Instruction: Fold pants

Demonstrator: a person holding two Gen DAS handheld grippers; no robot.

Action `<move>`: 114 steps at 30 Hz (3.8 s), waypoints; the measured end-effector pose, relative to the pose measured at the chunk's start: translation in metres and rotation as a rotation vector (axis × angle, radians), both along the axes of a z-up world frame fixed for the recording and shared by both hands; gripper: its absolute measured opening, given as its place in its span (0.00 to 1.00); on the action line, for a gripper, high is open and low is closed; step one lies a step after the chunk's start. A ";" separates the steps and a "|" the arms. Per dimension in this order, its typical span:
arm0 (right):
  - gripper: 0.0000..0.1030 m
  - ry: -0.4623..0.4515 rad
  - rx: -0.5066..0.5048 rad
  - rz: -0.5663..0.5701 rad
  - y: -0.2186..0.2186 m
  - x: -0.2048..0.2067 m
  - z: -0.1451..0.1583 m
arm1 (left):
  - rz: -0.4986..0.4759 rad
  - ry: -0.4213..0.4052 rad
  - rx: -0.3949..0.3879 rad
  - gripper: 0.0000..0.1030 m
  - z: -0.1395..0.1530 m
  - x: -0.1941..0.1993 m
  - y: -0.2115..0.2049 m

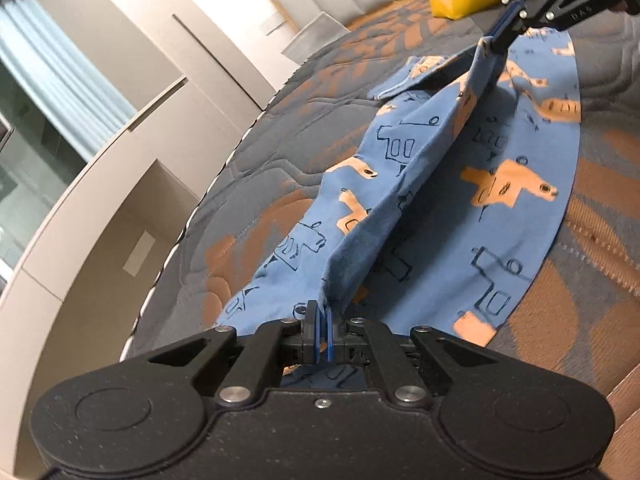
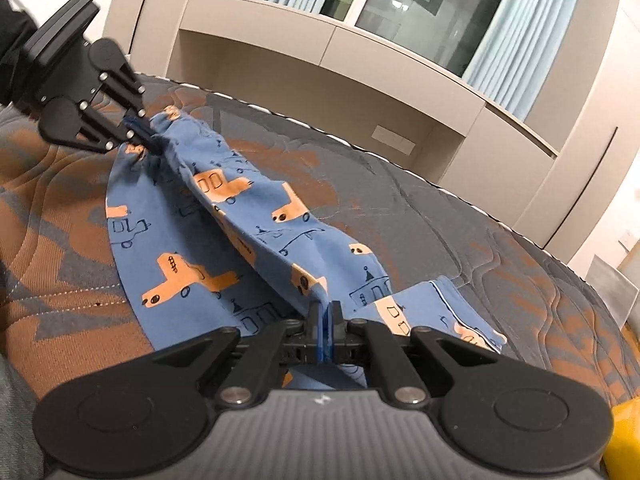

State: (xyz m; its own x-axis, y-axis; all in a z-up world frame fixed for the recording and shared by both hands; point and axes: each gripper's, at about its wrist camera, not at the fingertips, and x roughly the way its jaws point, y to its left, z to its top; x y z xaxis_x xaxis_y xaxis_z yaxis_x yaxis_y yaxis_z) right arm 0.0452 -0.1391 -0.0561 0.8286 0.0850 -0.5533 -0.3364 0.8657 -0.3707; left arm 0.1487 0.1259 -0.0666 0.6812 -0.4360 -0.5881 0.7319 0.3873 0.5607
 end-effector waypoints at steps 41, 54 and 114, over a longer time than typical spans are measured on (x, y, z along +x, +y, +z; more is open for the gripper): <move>0.94 0.040 0.076 -0.098 -0.057 -0.047 0.032 | 0.083 0.504 -0.459 0.99 0.071 -0.021 -0.117; 1.00 0.069 0.414 -0.473 -0.191 -0.018 0.020 | 0.213 0.639 -0.592 0.99 0.029 -0.047 -0.188; 0.53 0.480 0.242 -0.363 -0.091 0.221 -0.023 | 0.321 1.021 -0.725 0.27 -0.027 0.007 -0.190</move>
